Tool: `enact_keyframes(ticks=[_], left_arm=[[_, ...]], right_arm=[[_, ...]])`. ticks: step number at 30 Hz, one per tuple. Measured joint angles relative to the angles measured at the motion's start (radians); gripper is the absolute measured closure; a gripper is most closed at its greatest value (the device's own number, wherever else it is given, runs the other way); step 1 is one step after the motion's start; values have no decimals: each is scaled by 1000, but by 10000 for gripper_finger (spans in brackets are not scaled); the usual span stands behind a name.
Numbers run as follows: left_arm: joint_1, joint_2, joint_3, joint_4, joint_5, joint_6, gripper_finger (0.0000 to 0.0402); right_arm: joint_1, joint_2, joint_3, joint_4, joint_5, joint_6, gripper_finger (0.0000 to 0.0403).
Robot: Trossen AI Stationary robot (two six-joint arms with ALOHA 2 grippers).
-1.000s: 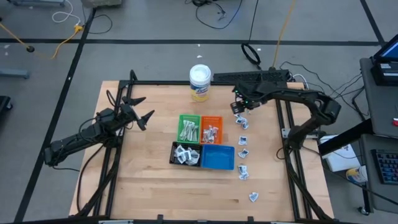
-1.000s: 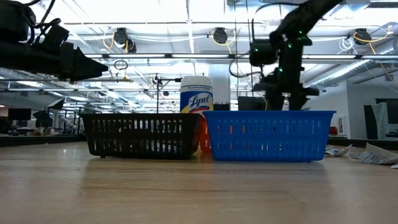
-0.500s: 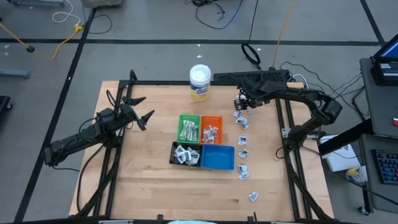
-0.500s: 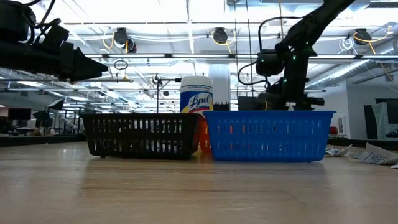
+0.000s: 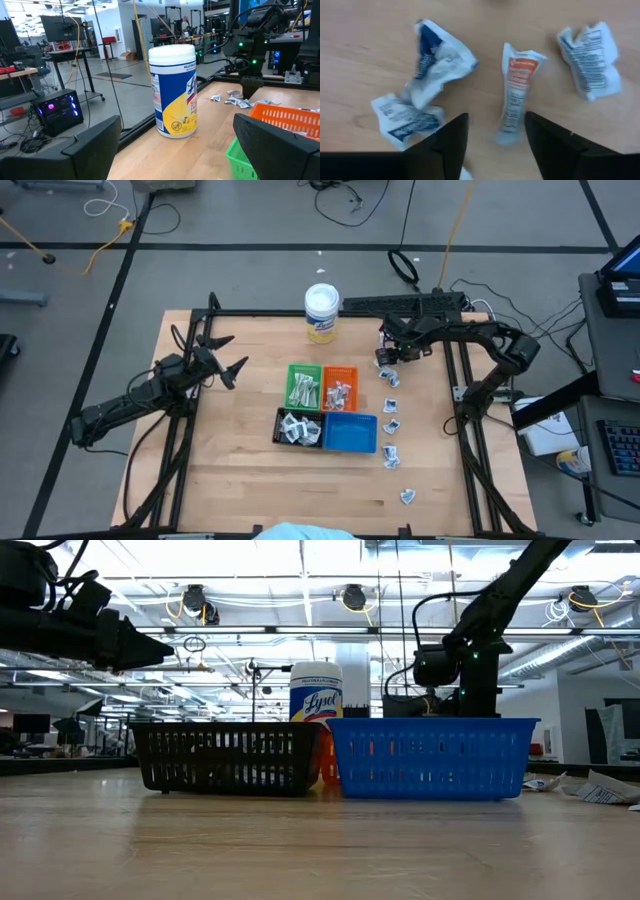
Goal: Pick & Place First Aid Supplies
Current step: Put the ointment pack into the orange bin
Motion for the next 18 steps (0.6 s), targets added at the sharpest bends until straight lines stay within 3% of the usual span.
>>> enact_keyframes(ticks=[4, 10, 18], left_arm=[[0, 0, 0, 0, 0, 1, 9], [0, 0, 0, 1, 0, 1, 9], [0, 0, 0, 1, 1, 0, 9]], right_arm=[[0, 2, -4, -11, -5, 9, 265], [0, 1, -5, -15, -17, 28, 385], [13, -96, 11, -97, -22, 87, 400]])
